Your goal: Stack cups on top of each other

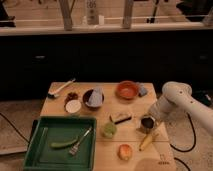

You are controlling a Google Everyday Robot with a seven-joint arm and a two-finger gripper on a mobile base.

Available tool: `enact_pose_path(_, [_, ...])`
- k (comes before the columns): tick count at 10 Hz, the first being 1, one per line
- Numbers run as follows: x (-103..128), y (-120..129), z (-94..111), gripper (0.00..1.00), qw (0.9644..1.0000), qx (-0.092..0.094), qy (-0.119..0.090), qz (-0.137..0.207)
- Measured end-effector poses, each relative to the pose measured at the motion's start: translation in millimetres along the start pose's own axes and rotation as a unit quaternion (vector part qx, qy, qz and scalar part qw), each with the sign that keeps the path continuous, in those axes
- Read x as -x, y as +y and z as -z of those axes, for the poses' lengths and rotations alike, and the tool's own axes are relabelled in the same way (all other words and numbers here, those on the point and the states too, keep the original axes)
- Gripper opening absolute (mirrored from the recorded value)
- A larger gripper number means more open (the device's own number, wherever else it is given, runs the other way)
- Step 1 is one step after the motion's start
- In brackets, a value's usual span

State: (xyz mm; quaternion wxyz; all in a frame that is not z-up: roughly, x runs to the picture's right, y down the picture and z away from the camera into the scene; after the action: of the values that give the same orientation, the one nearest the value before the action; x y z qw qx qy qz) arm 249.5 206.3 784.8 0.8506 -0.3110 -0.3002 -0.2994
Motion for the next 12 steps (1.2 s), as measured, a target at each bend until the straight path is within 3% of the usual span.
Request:
enact_pose_path(3, [-1, -2, -2, 0.03, 1.0000, 0.002, -0.001, 0.000])
enact_pose_path(4, [-1, -2, -2, 0.00, 1.0000, 0.003, -0.001, 0.000])
enact_pose_path(8, [7, -8, 0, 0.00, 0.9998, 0.017, 0.005, 0.009])
enact_pose_path(12, [15, -13, 14, 0.00, 0.9997, 0.014, 0.011, 0.017])
